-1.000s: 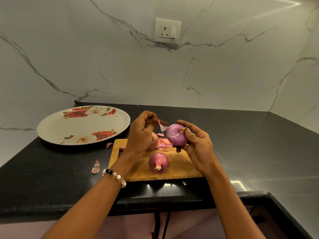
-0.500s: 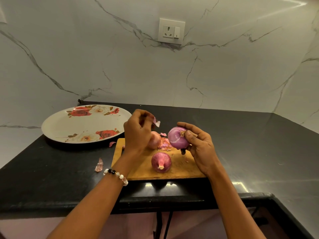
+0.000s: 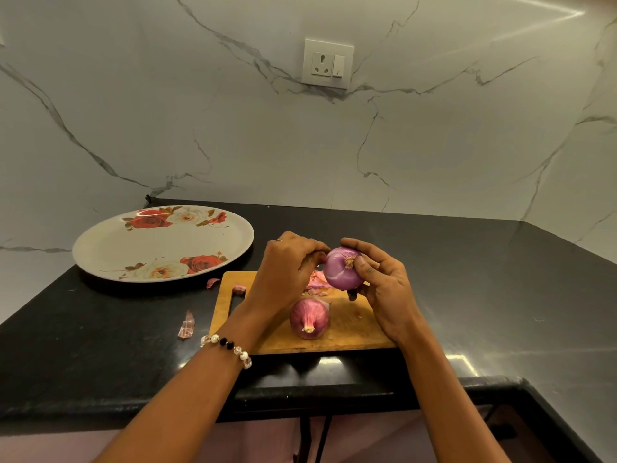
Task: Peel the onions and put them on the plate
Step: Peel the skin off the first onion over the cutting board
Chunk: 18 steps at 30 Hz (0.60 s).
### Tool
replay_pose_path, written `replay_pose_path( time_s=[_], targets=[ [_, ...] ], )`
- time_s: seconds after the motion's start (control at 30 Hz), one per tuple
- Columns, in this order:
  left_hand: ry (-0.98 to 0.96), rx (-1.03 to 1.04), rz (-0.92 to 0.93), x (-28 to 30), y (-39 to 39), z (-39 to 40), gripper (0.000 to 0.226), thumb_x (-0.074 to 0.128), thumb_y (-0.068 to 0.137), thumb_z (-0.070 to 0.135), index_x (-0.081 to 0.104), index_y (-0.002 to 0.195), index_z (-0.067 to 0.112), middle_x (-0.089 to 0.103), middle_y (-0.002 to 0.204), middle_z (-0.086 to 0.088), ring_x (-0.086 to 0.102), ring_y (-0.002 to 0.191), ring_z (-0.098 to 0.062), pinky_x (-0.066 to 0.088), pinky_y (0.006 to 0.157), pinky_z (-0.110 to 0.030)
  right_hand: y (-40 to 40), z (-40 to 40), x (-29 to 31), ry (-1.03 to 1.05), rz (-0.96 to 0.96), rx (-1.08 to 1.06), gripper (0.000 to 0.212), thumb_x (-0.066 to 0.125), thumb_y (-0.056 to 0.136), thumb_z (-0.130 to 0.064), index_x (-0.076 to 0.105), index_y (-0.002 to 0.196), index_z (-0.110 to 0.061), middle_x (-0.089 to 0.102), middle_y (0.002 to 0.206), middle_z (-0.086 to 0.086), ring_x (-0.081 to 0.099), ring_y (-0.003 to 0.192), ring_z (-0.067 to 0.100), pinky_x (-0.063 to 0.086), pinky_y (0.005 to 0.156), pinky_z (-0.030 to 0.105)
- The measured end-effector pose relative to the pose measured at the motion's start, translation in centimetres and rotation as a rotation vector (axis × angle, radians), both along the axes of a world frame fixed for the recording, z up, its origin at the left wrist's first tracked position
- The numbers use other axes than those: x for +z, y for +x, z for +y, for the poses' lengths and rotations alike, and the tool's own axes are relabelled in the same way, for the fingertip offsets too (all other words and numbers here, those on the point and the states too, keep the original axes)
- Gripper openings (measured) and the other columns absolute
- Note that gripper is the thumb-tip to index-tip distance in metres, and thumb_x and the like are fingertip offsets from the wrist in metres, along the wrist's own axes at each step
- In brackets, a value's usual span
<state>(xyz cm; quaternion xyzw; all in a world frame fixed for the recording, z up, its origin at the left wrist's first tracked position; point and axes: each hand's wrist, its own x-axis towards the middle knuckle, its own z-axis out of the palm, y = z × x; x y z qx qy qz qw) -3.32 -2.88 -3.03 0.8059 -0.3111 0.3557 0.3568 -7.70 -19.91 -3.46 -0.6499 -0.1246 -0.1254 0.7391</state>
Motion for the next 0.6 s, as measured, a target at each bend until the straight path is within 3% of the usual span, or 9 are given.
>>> replay_pose_path(
  time_s=[0.23,0.43,0.6],
  targets=[
    [-0.094,0.014,0.109,0.00,-0.01,-0.15,0.021,0.065,0.087,0.013,0.071,0.106,0.008,0.069,0.097,-0.009,0.050,0.090,-0.010,0.042,0.073,-0.015,0.12,0.08,0.05,-0.023,0.006,0.001,0.035,0.058,0.086,-0.029,0.066,0.119,-0.021,0.069,0.118,0.002,0.067,0.106,0.027,0.053,0.058,0.021],
    [-0.047,0.000,0.050,-0.09,0.17,-0.09,0.019,0.066,0.086,0.012,0.072,0.103,0.006,0.070,0.092,-0.011,0.051,0.088,-0.011,0.040,0.070,-0.012,0.34,0.04,-0.07,-0.053,-0.002,0.007,0.034,0.057,0.086,-0.029,0.066,0.118,-0.022,0.067,0.121,0.005,0.064,0.111,0.029,0.053,0.062,0.019],
    [-0.060,0.037,0.034,-0.33,0.15,-0.15,0.020,0.067,0.083,0.016,0.073,0.100,0.007,0.067,0.090,-0.008,0.048,0.092,-0.012,0.051,0.072,-0.034,0.50,0.08,-0.24,-0.069,-0.021,0.030,0.033,0.059,0.085,-0.029,0.066,0.117,-0.025,0.067,0.123,0.003,0.063,0.116,0.028,0.056,0.072,0.022]
  ],
)
